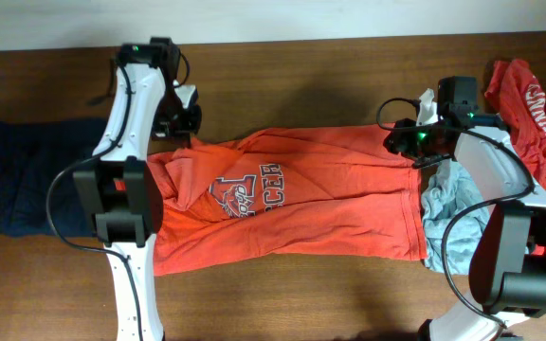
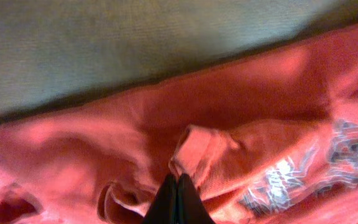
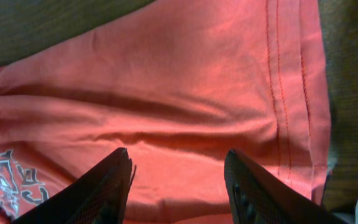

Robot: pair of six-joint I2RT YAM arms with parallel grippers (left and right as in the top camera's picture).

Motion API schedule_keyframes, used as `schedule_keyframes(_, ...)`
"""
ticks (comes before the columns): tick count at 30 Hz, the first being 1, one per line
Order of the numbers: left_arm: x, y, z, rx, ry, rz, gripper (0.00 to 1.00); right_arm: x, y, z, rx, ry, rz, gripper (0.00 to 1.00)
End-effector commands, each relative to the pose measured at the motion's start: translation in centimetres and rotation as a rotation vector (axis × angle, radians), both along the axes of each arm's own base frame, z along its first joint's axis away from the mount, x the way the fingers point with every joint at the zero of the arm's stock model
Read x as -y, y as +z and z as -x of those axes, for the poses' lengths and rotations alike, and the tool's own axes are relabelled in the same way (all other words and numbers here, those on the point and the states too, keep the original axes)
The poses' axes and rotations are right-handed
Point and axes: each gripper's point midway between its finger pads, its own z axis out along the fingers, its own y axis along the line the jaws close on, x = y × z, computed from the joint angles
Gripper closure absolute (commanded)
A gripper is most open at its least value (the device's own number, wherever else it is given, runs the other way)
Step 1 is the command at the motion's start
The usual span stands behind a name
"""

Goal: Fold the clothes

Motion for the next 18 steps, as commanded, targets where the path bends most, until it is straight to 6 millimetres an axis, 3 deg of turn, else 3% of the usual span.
schedule_keyframes(1,1.4,3.0,0.2,0.022,-0.03,0.023,1.0,0.4,0.1,-0.4,0.008,-0.003,0.012,0.48)
schedule_keyframes(10,7.2,3.7,2.6,-0.043,-0.107,0.139,0.99,0.5,0.1,-0.4,0.009,-0.003,0.013,0.48)
schedule_keyframes(15,9.8,3.7,3.5,-0.048,-0.167,0.137,0.79,0.5,0.1,-0.4,0.009,-0.004,0.016,0.48)
schedule_keyframes(18,10.4,3.7,3.7,-0.049,-0.182,0.136,0.75,0.5,0.1,-0.4,0.008,-0.004,0.015,0.48)
